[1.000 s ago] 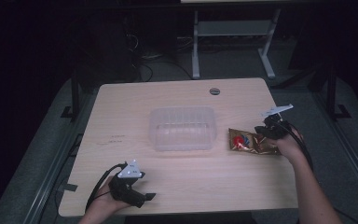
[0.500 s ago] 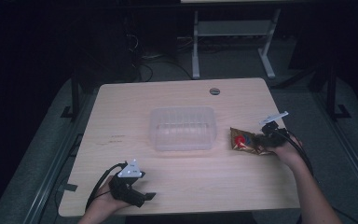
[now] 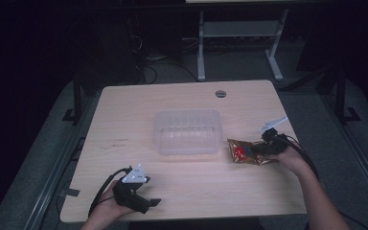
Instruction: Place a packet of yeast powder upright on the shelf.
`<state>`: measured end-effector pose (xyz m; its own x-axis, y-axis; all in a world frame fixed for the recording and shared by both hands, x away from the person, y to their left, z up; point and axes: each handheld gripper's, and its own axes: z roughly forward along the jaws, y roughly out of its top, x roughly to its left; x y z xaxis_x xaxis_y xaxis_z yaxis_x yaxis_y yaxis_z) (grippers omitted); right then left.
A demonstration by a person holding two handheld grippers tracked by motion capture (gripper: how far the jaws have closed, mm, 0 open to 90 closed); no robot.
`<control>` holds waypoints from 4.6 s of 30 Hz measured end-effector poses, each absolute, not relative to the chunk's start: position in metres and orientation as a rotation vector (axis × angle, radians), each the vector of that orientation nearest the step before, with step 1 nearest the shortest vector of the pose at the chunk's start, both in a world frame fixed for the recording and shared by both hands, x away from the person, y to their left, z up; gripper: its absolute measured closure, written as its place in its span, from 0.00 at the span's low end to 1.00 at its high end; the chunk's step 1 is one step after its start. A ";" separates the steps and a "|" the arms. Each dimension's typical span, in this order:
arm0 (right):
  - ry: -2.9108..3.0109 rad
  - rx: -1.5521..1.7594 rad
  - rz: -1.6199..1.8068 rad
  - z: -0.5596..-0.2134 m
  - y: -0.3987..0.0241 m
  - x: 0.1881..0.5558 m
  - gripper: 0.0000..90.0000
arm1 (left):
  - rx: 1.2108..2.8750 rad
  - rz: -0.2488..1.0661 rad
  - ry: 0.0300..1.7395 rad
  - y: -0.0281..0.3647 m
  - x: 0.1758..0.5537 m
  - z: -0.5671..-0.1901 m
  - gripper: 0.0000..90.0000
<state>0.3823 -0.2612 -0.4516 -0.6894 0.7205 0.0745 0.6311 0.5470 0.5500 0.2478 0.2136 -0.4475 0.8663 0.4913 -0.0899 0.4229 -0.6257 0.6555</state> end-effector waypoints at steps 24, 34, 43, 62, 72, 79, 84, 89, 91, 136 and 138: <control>2.722 0.992 0.904 -0.451 -0.187 0.319 1.00 | 2.343 0.131 0.623 0.207 0.245 -0.444 0.15; 2.728 0.956 0.932 -0.452 -0.134 0.311 1.00 | 2.336 0.139 0.629 0.207 0.245 -0.443 0.15; 2.719 0.942 0.961 -0.452 -0.089 0.306 1.00 | 2.326 0.155 0.648 0.210 0.246 -0.442 0.15; 2.645 0.870 0.954 -0.426 -0.110 0.308 1.00 | 2.286 0.181 0.751 0.218 0.250 -0.438 0.16; 2.769 0.868 0.845 -0.445 -0.134 0.299 1.00 | 2.284 0.173 0.780 0.214 0.254 -0.439 0.16; 2.853 0.705 0.830 -0.447 -0.118 0.287 1.00 | 2.287 0.186 0.806 0.214 0.264 -0.438 0.16; 2.809 0.739 0.919 -0.438 -0.122 0.289 1.00 | 2.214 0.122 0.921 0.219 0.283 -0.439 0.16; 2.800 0.710 0.980 -0.437 -0.115 0.292 1.00 | 2.207 0.079 0.949 0.210 0.291 -0.442 0.16; 2.797 0.689 1.001 -0.437 -0.110 0.295 1.00 | 2.211 0.073 0.959 0.205 0.294 -0.443 0.16; 2.844 0.492 1.113 -0.462 -0.055 0.299 1.00 | 2.089 -0.272 1.013 0.184 0.305 -0.449 0.55; 2.845 0.500 1.112 -0.462 -0.054 0.298 1.00 | 2.074 -0.299 1.030 0.184 0.306 -0.451 0.57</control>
